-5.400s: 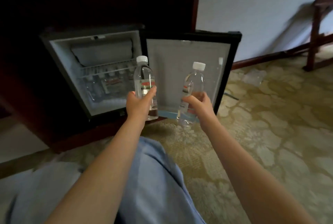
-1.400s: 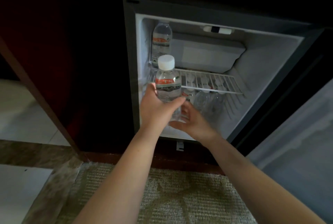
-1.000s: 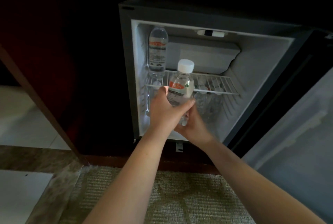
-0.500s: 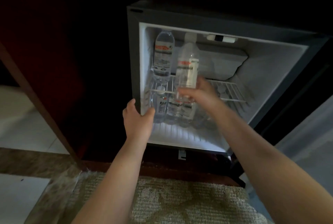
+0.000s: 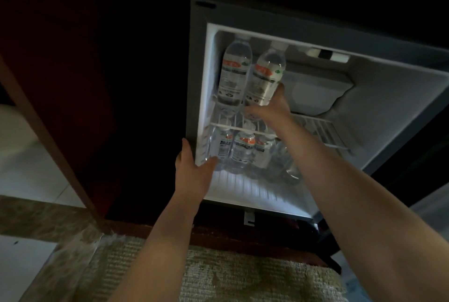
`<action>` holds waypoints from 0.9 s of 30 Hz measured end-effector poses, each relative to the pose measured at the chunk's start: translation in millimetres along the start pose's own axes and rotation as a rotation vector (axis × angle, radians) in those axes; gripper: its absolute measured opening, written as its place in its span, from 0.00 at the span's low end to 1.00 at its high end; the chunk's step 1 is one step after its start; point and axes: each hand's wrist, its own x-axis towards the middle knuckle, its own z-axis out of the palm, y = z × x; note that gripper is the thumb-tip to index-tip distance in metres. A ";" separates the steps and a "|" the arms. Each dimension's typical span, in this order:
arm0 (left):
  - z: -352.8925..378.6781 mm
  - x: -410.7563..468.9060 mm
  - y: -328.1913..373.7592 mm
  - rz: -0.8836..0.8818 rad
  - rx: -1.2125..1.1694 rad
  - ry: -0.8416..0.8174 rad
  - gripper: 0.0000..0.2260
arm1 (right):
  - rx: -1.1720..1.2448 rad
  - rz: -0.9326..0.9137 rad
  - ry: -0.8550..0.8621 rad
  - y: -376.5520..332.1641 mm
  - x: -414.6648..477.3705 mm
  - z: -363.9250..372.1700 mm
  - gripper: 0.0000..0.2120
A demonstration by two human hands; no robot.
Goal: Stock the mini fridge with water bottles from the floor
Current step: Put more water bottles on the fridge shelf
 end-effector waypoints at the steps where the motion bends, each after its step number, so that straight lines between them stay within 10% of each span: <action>1: 1.6 -0.1 1.1 -0.005 0.009 0.005 0.39 | 0.010 0.010 -0.029 0.3 4.2 0.0 0.39; 12: 1.8 -0.6 2.6 -0.039 0.055 -0.008 0.41 | 0.016 0.031 -0.126 5.3 7.9 -3.2 0.41; 20: -3.3 -21.1 20.1 -0.082 0.184 0.076 0.34 | -0.007 -0.050 0.237 17.1 -49.0 -9.9 0.29; 27: 11.3 -78.4 47.3 0.024 0.447 -0.325 0.21 | -0.110 -0.073 0.151 25.6 -142.6 -59.2 0.11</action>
